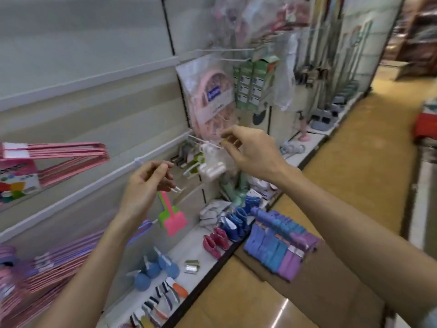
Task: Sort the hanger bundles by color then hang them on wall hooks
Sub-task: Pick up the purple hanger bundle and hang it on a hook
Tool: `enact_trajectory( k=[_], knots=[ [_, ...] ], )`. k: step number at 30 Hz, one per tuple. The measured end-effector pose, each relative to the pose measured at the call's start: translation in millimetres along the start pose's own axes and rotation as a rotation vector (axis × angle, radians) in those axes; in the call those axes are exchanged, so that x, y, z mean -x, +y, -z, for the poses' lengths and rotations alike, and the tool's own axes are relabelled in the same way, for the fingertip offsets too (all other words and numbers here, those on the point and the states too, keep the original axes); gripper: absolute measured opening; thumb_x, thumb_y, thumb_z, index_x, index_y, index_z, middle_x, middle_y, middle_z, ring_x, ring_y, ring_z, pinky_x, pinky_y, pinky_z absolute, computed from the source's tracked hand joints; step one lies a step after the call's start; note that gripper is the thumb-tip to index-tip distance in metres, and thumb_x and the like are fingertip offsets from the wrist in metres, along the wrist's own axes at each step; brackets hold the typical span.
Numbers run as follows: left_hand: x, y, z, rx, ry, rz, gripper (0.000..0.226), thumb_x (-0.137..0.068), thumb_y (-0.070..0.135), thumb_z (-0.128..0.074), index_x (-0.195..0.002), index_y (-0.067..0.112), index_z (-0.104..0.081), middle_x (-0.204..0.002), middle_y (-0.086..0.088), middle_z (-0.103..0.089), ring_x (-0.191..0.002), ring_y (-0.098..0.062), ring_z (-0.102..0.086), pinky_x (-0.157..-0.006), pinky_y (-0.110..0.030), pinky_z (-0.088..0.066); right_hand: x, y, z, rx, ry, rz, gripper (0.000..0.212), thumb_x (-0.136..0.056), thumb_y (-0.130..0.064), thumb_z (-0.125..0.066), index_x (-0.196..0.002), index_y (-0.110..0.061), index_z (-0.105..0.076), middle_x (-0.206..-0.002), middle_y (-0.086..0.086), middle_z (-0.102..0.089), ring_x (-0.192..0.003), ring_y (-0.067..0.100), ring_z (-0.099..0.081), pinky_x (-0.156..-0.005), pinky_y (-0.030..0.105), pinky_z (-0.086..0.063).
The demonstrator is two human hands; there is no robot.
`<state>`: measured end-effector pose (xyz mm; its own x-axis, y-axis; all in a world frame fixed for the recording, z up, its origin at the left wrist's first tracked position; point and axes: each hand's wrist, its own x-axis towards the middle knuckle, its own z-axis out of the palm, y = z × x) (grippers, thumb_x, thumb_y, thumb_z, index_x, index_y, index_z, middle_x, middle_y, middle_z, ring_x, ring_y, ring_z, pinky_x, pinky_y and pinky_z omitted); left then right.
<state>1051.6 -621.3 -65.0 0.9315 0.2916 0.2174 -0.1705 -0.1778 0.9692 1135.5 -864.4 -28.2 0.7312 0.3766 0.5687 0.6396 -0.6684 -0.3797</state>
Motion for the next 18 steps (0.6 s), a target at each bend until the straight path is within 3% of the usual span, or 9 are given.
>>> enact_trajectory(
  k=[4, 9, 14, 18],
  knots=[
    [3, 0, -53, -0.091, -0.156, -0.041, 0.019, -0.101, 0.012, -0.051, -0.095, 0.014, -0.069, -0.069, 0.007, -0.066, -0.065, -0.014, -0.064, -0.065, -0.023, -0.054, 22, 35, 27, 0.026, 0.029, -0.093, 0.029, -0.093, -0.036, -0.052, -0.112, -0.019, -0.066, -0.098, -0.002, -0.072, -0.091, 0.022, -0.067, -0.074, 0.045, -0.056],
    [-8, -8, -105, -0.096, -0.296, -0.059, 0.018, -0.100, 0.012, -0.053, -0.101, 0.005, -0.069, -0.078, -0.007, -0.065, -0.072, -0.021, -0.063, -0.071, -0.035, -0.053, 40, 74, 47, 0.041, 0.106, -0.223, 0.020, -0.095, -0.031, -0.057, -0.110, -0.023, -0.067, -0.090, -0.014, -0.067, -0.087, 0.012, -0.066, -0.074, 0.043, -0.056],
    [-35, -24, -152, -0.087, -0.410, -0.052, 0.018, -0.101, 0.012, -0.053, -0.099, 0.009, -0.070, -0.071, 0.005, -0.065, -0.068, -0.016, -0.063, -0.066, -0.027, -0.053, 54, 115, 53, 0.077, 0.149, -0.372, 0.022, -0.094, -0.032, -0.056, -0.111, -0.023, -0.068, -0.096, -0.010, -0.072, -0.088, 0.013, -0.068, -0.075, 0.043, -0.057],
    [-73, -50, -202, -0.090, -0.537, -0.010, 0.017, -0.101, 0.015, -0.052, -0.099, 0.013, -0.069, -0.077, 0.001, -0.066, -0.069, -0.016, -0.064, -0.065, -0.027, -0.053, 63, 156, 56, 0.156, 0.155, -0.517, 0.022, -0.095, -0.031, -0.055, -0.114, -0.025, -0.067, -0.100, -0.009, -0.072, -0.093, 0.015, -0.067, -0.076, 0.043, -0.056]
  ],
)
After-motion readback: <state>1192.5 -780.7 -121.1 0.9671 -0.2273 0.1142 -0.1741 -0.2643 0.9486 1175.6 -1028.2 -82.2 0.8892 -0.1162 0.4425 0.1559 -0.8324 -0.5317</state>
